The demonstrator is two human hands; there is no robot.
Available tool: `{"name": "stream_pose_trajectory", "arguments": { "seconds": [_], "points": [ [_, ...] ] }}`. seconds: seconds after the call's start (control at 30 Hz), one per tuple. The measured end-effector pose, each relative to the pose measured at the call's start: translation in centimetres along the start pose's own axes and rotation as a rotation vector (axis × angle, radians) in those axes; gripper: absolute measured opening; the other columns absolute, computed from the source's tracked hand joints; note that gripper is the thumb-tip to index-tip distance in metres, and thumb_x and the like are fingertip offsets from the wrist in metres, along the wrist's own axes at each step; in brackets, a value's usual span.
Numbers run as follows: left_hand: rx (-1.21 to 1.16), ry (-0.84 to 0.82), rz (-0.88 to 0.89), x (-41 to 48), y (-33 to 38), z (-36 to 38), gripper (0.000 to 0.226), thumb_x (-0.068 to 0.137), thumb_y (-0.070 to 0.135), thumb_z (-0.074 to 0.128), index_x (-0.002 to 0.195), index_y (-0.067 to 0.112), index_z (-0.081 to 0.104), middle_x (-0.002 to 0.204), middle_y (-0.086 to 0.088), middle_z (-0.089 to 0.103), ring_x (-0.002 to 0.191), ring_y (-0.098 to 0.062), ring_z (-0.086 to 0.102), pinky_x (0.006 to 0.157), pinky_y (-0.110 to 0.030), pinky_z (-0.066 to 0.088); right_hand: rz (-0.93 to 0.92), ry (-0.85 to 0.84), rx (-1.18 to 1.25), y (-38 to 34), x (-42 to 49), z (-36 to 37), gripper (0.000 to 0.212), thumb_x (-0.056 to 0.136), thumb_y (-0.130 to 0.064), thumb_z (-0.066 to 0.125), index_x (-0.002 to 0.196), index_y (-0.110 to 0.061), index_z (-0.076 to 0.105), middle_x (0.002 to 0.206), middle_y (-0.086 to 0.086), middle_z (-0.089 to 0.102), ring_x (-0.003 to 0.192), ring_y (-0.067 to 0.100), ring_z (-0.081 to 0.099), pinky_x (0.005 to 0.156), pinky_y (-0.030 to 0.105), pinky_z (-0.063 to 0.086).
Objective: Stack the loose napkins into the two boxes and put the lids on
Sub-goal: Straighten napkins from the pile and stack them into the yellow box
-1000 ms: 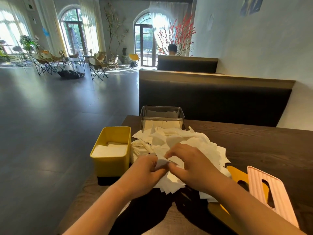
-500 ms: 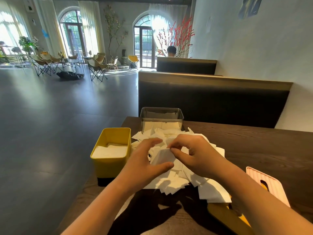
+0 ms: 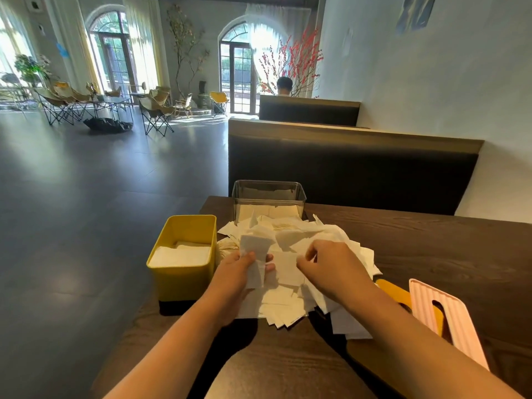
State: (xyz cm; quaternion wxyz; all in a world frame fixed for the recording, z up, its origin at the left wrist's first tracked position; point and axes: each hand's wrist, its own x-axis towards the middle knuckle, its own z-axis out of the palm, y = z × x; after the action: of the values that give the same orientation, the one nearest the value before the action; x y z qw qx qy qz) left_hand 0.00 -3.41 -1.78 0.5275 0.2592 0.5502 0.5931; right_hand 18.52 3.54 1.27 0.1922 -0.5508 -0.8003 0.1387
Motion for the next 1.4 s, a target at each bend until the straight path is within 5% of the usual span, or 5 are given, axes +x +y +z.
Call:
{"name": "stream_pose_trajectory", "arguments": {
  "seconds": [0.3,0.4,0.63,1.1,1.4],
  "points": [
    [0.114,0.045,0.01,1.1,-0.4,1.7,0.023,0.112,0.021,0.047,0.109,0.021,0.071,0.108,-0.009,0.073,0.104,-0.026,0.068,0.093,-0.048,0.057,0.007,0.008,-0.293,0.2,-0.5,2.2,0.045,0.095,-0.069,0.051,0.11,-0.028,0.066,0.098,-0.007,0.07,0.086,0.013,0.064,0.072,0.029,0.056],
    [0.006,0.051,0.037,1.9,-2.0,1.3,0.037,0.109,0.012,0.047,0.086,0.017,0.075,0.089,-0.013,0.074,0.098,-0.034,0.067,0.106,-0.058,0.051,0.01,0.015,-0.304,0.1,-0.4,2.5,0.046,0.096,-0.067,0.05,0.112,-0.027,0.067,0.1,-0.005,0.072,0.087,0.014,0.066,0.073,0.03,0.058],
    [-0.079,0.041,0.03,2.0,-2.5,0.9,0.043,0.109,0.011,0.046,0.089,0.017,0.082,0.091,-0.013,0.074,0.101,-0.032,0.066,0.09,-0.045,0.056,0.003,0.031,-0.297,-0.5,0.2,3.5,0.029,0.101,-0.048,0.049,0.101,-0.024,0.065,0.09,-0.002,0.068,0.079,0.019,0.064,0.073,0.038,0.061],
    [0.011,0.069,0.152,1.5,-1.6,-0.1,0.029,0.111,0.03,0.048,0.119,0.023,0.075,0.108,0.008,0.08,0.108,-0.024,0.07,0.075,-0.036,0.059,-0.146,0.125,0.175,0.2,-0.3,-0.9,0.007,0.097,-0.035,0.066,0.093,-0.032,0.062,0.093,-0.014,0.063,0.086,0.009,0.061,0.068,0.024,0.052],
    [-0.062,-0.045,0.091,0.6,-0.7,0.2,0.023,0.11,0.027,0.049,0.12,0.02,0.068,0.087,0.003,0.08,0.089,-0.022,0.07,0.073,-0.04,0.057,-0.252,-0.17,0.471,-2.6,-0.1,-5.1,0.008,0.097,-0.025,0.071,0.098,-0.031,0.067,0.1,-0.014,0.068,0.097,0.013,0.066,0.084,0.027,0.062]
  ]
}}
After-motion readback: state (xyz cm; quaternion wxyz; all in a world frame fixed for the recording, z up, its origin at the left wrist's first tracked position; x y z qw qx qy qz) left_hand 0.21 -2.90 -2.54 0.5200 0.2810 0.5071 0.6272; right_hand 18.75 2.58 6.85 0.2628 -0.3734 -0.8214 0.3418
